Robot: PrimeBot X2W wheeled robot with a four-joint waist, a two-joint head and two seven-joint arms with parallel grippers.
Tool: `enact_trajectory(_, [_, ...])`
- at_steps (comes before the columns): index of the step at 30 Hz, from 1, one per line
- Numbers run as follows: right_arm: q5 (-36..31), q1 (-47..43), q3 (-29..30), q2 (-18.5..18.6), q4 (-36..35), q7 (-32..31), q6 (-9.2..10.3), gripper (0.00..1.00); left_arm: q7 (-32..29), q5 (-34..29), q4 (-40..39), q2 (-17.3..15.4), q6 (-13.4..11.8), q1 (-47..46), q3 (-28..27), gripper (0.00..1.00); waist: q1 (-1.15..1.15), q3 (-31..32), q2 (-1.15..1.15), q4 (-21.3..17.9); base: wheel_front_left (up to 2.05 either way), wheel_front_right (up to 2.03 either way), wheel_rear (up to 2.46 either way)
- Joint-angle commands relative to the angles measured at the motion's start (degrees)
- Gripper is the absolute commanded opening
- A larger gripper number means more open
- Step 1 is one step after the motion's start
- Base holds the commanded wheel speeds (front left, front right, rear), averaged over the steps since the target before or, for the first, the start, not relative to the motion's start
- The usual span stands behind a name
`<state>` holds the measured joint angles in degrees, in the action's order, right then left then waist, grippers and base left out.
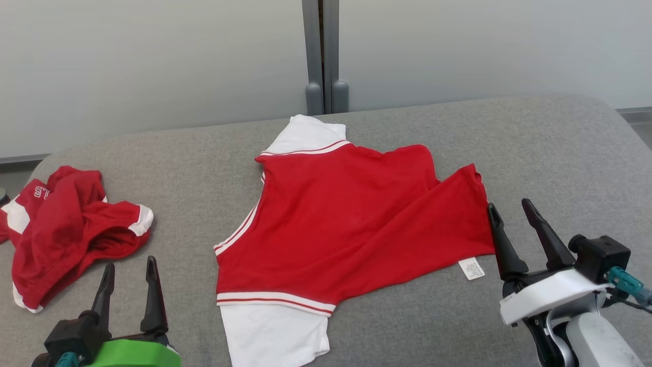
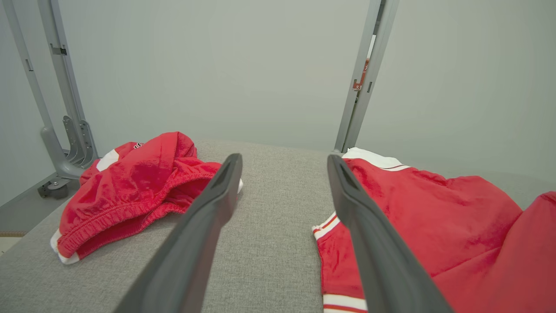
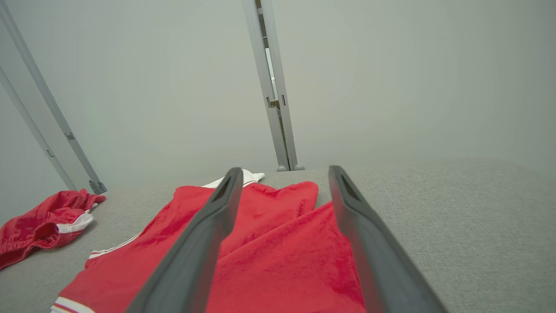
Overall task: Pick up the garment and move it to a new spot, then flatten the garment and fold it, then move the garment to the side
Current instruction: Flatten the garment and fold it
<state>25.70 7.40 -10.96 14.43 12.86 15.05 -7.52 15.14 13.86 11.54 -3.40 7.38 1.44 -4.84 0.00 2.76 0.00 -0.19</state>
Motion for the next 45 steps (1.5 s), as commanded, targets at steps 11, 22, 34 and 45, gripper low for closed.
enact_trajectory(11, [-2.7,-2.8,2.8,-2.8,-0.4,0.2,0.07,1.0,0.0,-0.8,0.5,0.3,0.2,-0.9,0.5,1.0,0.0,-1.4,0.0,0.1,0.0,0.0,0.0])
enact_trajectory(22, [-3.1,-2.7,6.7,-2.3,0.9,0.2,0.07,1.0,0.0,0.0,-0.6,0.3,0.2,-2.1,3.5,1.0,0.0,-2.1,0.0,1.2,0.0,0.0,0.0])
enact_trajectory(34, [1.1,8.2,5.3,2.9,20.6,-10.4,0.06,1.0,-11.7,8.1,-1.9,-2.1,0.2,-3.0,10.9,1.0,0.0,-5.0,0.0,3.1,0.0,0.0,0.0])
enact_trajectory(45, [5.4,15.9,1.8,2.7,36.1,-16.7,0.07,1.0,-25.3,11.6,-3.4,-4.7,0.2,-0.5,17.2,1.0,0.0,-6.4,0.0,5.1,0.0,0.0,0.0])
